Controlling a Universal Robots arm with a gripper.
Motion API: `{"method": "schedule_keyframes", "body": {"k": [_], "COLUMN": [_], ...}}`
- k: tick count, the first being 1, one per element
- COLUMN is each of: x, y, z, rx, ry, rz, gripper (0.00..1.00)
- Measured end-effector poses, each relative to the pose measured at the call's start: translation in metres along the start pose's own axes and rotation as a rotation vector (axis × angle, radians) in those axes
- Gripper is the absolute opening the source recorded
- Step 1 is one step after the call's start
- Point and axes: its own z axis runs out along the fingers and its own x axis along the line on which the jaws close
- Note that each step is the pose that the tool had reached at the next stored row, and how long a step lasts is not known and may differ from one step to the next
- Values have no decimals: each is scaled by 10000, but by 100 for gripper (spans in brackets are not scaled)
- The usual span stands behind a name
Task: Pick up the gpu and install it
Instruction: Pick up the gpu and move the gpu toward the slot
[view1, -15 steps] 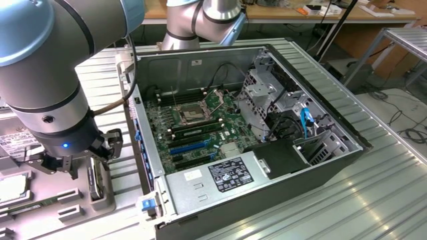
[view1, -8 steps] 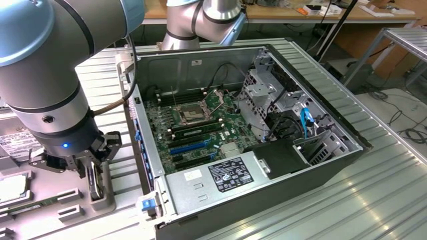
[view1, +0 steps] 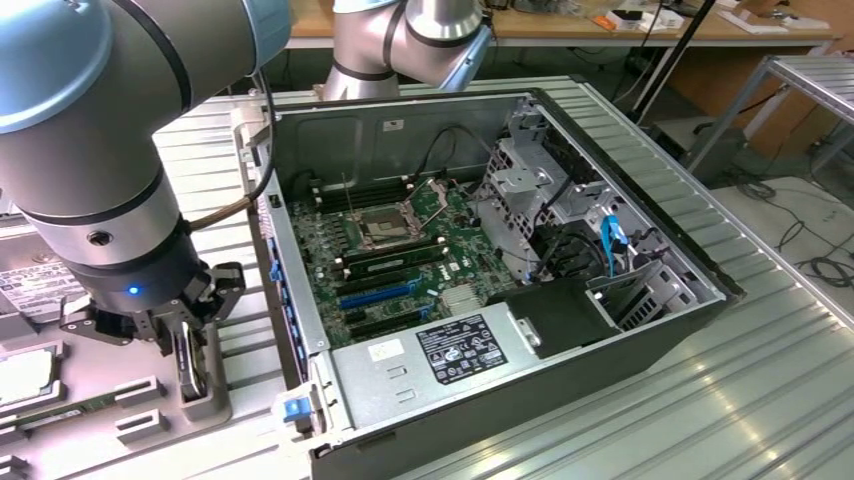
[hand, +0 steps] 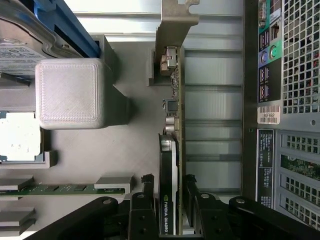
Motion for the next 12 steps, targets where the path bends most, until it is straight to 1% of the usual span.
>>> {"method": "schedule_keyframes", "body": {"k": [4,5,6,12], "x": [0,0,0,0], "y": [0,0,0,0], "z": [0,0,0,0], "rx": [0,0,0,0], "ry": [0,0,0,0], "rz": [0,0,0,0], "gripper": [36,35,28,27]}}
